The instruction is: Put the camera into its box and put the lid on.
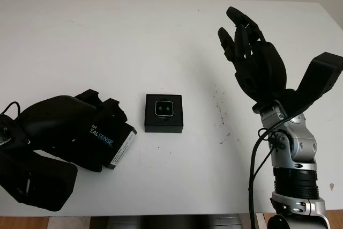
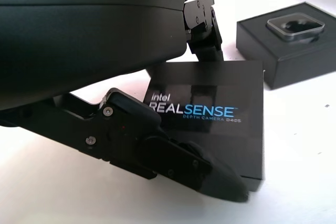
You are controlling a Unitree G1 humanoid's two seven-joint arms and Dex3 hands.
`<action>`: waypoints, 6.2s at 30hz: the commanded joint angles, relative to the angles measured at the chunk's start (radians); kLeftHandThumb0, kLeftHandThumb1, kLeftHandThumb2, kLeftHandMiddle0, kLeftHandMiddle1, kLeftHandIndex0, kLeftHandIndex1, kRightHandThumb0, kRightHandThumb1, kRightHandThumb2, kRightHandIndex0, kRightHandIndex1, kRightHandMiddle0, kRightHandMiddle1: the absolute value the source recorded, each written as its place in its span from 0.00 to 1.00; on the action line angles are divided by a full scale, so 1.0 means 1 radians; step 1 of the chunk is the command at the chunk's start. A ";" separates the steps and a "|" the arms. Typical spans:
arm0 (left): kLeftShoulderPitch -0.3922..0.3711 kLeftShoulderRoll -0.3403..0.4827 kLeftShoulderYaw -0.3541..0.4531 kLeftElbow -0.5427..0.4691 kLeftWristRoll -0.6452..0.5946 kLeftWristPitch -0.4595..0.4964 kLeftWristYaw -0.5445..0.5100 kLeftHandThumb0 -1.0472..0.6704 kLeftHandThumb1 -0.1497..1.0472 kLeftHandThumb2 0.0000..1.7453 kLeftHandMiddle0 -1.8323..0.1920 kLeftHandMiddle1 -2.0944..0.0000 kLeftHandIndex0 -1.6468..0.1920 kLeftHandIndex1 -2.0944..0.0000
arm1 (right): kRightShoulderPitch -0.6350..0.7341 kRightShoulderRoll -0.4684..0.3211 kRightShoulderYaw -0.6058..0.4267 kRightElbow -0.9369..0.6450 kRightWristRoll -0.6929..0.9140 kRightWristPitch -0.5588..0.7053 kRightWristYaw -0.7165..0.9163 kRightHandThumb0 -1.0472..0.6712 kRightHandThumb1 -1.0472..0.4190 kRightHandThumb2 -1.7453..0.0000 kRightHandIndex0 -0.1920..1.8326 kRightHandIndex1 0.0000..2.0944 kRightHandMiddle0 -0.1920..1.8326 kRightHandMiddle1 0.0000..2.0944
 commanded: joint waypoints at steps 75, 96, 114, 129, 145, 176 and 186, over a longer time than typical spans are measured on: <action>-0.705 -0.364 -0.367 0.107 0.131 0.697 -0.205 0.46 1.00 0.12 0.70 0.00 0.87 0.00 | 0.046 0.044 0.071 -0.056 -0.062 -0.008 -0.040 0.26 0.00 0.71 0.16 0.03 0.00 0.38; -0.740 -0.393 -0.414 0.189 0.100 0.685 -0.218 0.47 1.00 0.11 0.70 0.00 0.87 0.01 | 0.050 0.062 0.080 -0.061 -0.080 -0.021 -0.066 0.25 0.00 0.71 0.16 0.03 0.00 0.39; -0.722 -0.403 -0.460 0.244 0.122 0.573 -0.165 0.46 1.00 0.12 0.82 0.02 0.87 0.18 | 0.054 0.071 0.075 -0.055 -0.076 -0.032 -0.063 0.25 0.00 0.73 0.16 0.03 0.00 0.40; -0.700 -0.458 -0.474 0.229 0.119 0.648 -0.188 0.48 1.00 0.13 0.71 0.00 0.88 0.03 | 0.059 0.076 0.080 -0.058 -0.081 -0.035 -0.067 0.25 0.00 0.72 0.17 0.03 0.00 0.40; -0.709 -0.502 -0.511 0.216 0.144 0.754 -0.206 0.49 1.00 0.12 0.72 0.00 0.88 0.06 | 0.062 0.099 0.077 -0.045 -0.075 -0.056 -0.067 0.25 0.00 0.73 0.17 0.03 0.00 0.41; -0.688 -0.472 -0.551 0.232 0.166 0.607 -0.194 0.47 1.00 0.11 0.74 0.00 0.84 0.09 | 0.066 0.102 0.088 -0.036 -0.101 -0.082 -0.065 0.25 0.00 0.73 0.17 0.03 0.00 0.39; -0.714 -0.450 -0.617 0.179 0.348 0.599 -0.318 0.27 1.00 0.21 1.00 0.96 1.00 0.96 | 0.066 0.101 0.088 -0.038 -0.102 -0.079 -0.066 0.25 0.00 0.73 0.17 0.03 0.00 0.39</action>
